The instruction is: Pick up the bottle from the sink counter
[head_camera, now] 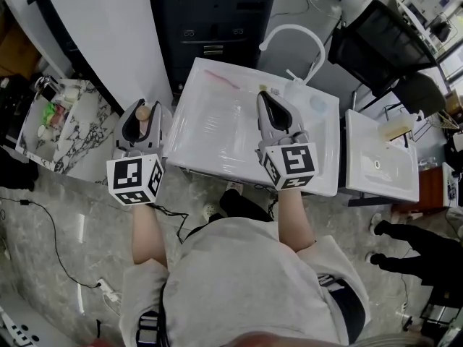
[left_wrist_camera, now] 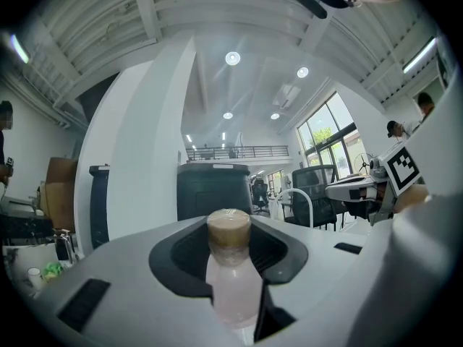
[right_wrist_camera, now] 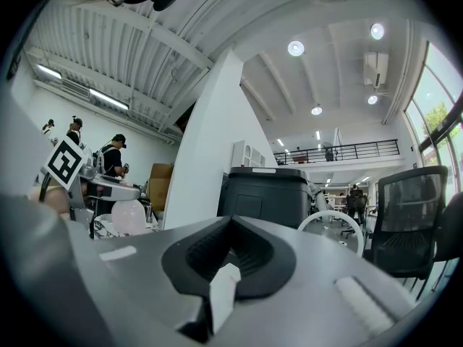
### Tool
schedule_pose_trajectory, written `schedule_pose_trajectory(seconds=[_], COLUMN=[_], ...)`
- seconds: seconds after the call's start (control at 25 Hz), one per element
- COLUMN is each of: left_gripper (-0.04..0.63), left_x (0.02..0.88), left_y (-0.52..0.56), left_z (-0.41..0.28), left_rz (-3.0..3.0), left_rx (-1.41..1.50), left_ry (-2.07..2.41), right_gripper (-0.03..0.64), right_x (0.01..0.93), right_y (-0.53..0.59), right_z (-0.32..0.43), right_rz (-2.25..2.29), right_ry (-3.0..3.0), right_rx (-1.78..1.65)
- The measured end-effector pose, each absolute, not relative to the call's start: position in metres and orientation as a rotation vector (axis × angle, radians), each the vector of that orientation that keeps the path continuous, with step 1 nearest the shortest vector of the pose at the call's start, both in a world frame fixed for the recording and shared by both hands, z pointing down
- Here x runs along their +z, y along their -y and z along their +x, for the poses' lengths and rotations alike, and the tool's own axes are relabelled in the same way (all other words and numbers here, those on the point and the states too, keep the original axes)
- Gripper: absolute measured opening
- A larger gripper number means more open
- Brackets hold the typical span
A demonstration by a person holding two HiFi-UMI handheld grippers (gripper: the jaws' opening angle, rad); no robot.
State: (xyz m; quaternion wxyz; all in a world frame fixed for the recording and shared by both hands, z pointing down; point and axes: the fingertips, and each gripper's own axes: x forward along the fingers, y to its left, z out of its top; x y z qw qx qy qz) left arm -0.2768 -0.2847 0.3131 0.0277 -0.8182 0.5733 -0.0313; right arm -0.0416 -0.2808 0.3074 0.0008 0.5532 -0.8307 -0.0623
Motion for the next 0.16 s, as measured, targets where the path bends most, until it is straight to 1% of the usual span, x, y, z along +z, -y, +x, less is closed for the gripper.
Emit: schedule_pose_trajectory(seconds=[0.16], left_gripper=[0.133], left_x=[0.3129], left_y=[0.2840], left_z=[-0.2772], left_rz=[-2.533], left_rx=[-0.090], left_ry=[-1.762], right_gripper=[0.011], right_x=[0.3080], right_y=[0.2806], right_z=[-0.0435], right_rz=[1.738], right_ry=[2.608], right_rx=[-0.195])
